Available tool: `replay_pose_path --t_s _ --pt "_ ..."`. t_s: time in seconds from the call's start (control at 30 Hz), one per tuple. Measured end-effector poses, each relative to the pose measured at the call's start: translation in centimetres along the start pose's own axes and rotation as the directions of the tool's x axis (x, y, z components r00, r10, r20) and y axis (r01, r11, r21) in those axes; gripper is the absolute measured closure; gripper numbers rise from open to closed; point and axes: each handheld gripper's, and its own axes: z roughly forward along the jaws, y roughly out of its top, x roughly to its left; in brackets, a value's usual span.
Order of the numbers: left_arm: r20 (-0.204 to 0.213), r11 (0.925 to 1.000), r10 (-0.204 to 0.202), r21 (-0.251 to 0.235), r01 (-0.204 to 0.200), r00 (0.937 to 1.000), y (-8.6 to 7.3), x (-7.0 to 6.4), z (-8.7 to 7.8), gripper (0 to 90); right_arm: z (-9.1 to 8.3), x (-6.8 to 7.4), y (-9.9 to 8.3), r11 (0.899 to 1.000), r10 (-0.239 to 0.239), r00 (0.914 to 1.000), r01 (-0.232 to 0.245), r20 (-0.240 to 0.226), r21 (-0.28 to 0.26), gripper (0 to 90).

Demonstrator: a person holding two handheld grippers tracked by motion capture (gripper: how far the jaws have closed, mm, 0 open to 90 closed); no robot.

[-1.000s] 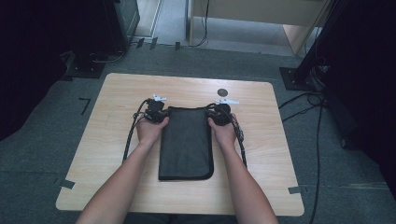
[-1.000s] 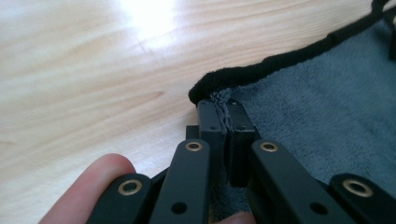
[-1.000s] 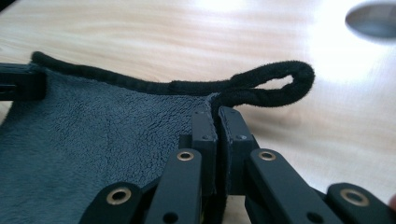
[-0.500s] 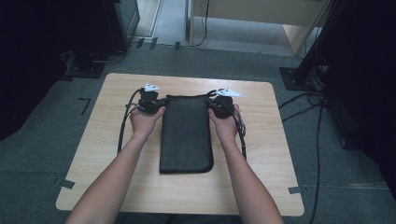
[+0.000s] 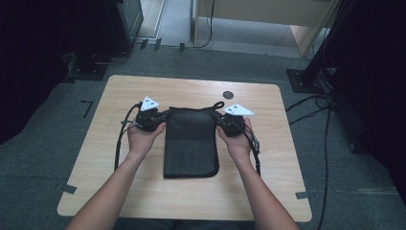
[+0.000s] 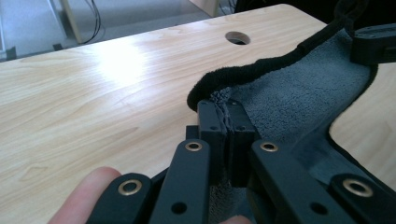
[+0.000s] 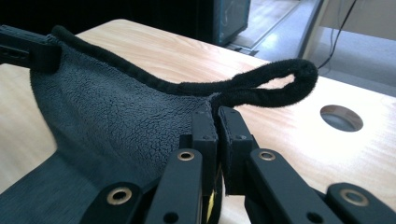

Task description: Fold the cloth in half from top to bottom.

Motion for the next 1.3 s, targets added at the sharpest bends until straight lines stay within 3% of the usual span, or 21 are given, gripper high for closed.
replay_pose_path --t_s 0.1,0.2,0.33,0.5,0.63,0.77,0.9,1.07,1.17,1.3 --pt "0.007 0.9997 0.02 -0.011 -0.02 0.9998 -0.7 -0.8 -0.6 88.3 -1.1 0.3 -0.7 1.0 -0.008 0.9999 0.008 -0.013 -0.008 86.3" --pt "0.007 0.9972 0.074 -0.011 -0.074 0.9972 -1.6 -1.5 -1.3 88.2 -1.9 0.7 -1.5 1.0 -0.005 0.9993 0.005 -0.037 0.005 86.3" --pt "0.028 0.9963 0.086 0.003 -0.086 0.9959 -2.9 -2.3 -1.9 88.2 -2.7 1.2 -2.7 0.999 -0.016 0.9985 0.018 -0.052 0.032 86.3" --pt "0.047 0.9936 0.101 0.046 -0.103 0.9938 -5.2 -3.4 -2.4 88.1 -3.5 2.0 -5.0 0.996 -0.016 0.9969 0.022 -0.077 0.084 86.3" --pt "0.07 0.9896 0.103 0.093 -0.11 0.9922 -7.2 -3.7 -2.6 87.7 -3.7 2.2 -6.8 0.987 0.074 0.9873 -0.053 -0.141 0.15 86.2" --pt "0.087 0.9812 0.1 0.156 -0.113 0.9911 -8.7 -4.0 -2.1 85.5 -3.6 2.4 -8.3 0.977 0.065 0.9871 -0.034 -0.146 0.209 85.3" --pt "0.09 0.986 0.071 0.144 -0.084 0.9934 -9.0 -3.9 -2.2 85.2 -3.8 2.0 -8.2 0.98 0.101 0.983 -0.071 -0.153 0.188 85.2" --pt "0.082 0.9933 0.002 0.115 -0.012 0.9966 -9.1 -3.2 -2.2 85.0 -2.8 2.0 -5.5 0.994 0.038 0.9899 -0.023 -0.137 0.103 85.4" --pt "0.066 0.995 -0.049 0.09 0.043 0.9966 -9.1 -2.7 -2.3 84.9 -0.2 1.9 -3.3 0.994 -0.043 0.9926 0.053 -0.113 0.091 85.5" --pt "0.04 0.9922 -0.1 0.079 0.096 0.9942 -9.0 -2.2 -2.1 84.7 4.3 1.2 -1.6 0.987 -0.013 0.9933 0.031 -0.115 0.155 85.5"
